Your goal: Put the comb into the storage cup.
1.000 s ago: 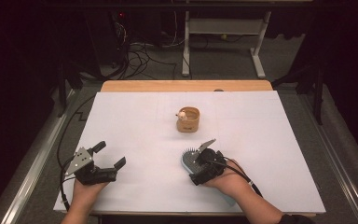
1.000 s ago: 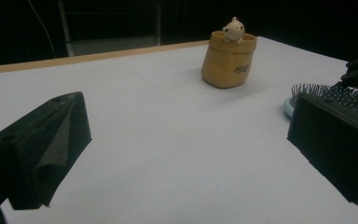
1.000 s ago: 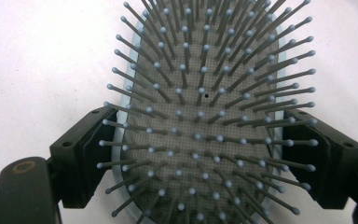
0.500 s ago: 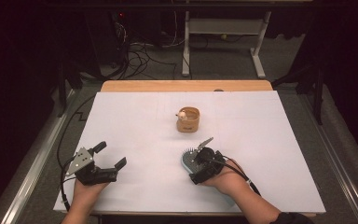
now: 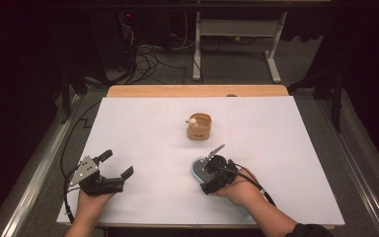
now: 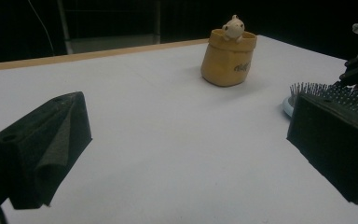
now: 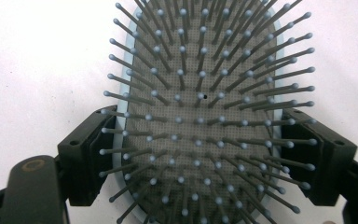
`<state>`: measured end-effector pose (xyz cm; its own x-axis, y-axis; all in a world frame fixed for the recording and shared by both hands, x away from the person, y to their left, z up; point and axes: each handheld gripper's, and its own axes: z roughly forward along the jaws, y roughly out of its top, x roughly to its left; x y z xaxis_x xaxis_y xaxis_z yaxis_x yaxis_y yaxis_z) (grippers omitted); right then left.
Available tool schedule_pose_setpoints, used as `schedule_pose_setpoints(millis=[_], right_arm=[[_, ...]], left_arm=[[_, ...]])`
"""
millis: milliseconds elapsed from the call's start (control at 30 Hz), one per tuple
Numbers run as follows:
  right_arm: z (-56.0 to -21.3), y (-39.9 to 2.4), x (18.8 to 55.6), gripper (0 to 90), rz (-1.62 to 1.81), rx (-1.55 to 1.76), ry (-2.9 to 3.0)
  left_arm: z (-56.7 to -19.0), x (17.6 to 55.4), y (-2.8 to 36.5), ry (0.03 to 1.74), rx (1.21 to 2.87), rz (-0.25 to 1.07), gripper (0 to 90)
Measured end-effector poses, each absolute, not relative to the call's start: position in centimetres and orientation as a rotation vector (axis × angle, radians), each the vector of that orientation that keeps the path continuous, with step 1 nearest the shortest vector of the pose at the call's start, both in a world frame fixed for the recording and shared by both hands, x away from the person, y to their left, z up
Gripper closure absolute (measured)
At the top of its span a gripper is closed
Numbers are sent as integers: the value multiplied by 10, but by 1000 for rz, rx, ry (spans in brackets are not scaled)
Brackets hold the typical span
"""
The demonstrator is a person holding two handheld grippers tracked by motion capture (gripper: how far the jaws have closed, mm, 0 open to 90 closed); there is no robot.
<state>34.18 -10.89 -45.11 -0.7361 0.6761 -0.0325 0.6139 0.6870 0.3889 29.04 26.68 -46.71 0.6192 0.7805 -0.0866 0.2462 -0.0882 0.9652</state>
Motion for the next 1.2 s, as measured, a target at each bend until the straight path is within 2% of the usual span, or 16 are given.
schedule_pose_setpoints(millis=[600,1200], right_arm=[[-447,-112,341,203,543,1027,2736],[-416,-132,339,206,718,1005,2589]], left_arm=[[-467,291,268,866,1640,555,10],[-467,291,266,855,1654,544,11]])
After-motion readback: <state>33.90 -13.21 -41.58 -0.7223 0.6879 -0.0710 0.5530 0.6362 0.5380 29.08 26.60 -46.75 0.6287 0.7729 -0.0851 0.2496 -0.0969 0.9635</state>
